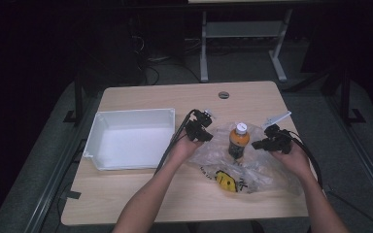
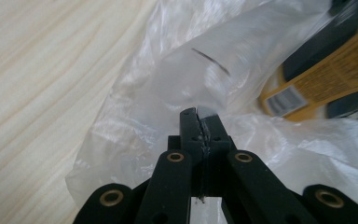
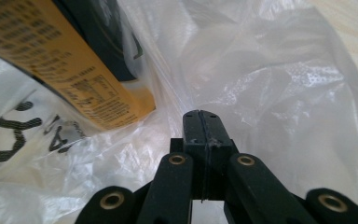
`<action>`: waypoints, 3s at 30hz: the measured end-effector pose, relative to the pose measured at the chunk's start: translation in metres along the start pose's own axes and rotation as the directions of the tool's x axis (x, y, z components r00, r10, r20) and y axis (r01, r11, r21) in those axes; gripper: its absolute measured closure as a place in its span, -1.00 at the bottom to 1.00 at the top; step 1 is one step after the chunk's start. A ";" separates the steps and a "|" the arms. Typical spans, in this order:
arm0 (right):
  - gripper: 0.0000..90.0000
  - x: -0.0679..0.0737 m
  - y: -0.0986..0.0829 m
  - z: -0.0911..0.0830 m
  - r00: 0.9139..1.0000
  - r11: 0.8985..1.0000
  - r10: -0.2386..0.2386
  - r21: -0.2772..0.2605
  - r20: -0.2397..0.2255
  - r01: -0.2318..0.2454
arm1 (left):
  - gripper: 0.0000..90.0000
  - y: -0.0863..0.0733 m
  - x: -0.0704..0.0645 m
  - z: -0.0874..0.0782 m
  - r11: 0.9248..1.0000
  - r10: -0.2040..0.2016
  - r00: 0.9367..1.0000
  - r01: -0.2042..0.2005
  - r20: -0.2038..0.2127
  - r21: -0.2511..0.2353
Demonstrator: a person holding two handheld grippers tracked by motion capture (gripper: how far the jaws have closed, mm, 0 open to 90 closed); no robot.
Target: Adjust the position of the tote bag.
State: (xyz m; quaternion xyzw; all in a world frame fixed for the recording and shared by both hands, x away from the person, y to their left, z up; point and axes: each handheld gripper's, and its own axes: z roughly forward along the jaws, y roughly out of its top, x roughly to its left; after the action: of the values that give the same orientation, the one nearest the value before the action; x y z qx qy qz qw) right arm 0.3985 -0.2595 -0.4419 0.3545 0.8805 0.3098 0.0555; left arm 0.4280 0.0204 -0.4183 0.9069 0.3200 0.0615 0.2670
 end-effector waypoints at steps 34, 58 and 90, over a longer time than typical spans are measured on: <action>0.36 0.039 -0.028 -0.058 0.997 0.986 0.037 -0.168 0.064 -0.026 | 0.20 -0.011 -0.019 -0.069 0.983 0.106 0.993 -0.097 0.046 -0.159; -0.07 0.066 -0.057 -0.078 0.995 0.980 0.055 -0.195 0.086 -0.037 | -0.04 0.015 -0.043 -0.081 0.957 0.242 0.956 -0.206 0.166 -0.206; -0.27 0.064 -0.059 -0.087 0.996 0.967 0.055 -0.251 0.066 -0.037 | -0.09 0.074 -0.063 -0.069 0.937 0.344 0.917 -0.321 0.203 -0.137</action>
State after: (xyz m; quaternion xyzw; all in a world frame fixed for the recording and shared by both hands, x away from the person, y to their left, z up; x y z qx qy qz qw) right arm 0.2885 -0.2947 -0.3989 0.3760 0.8235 0.4063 0.1243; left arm 0.3993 -0.0351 -0.3172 0.9345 0.1255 0.0197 0.3325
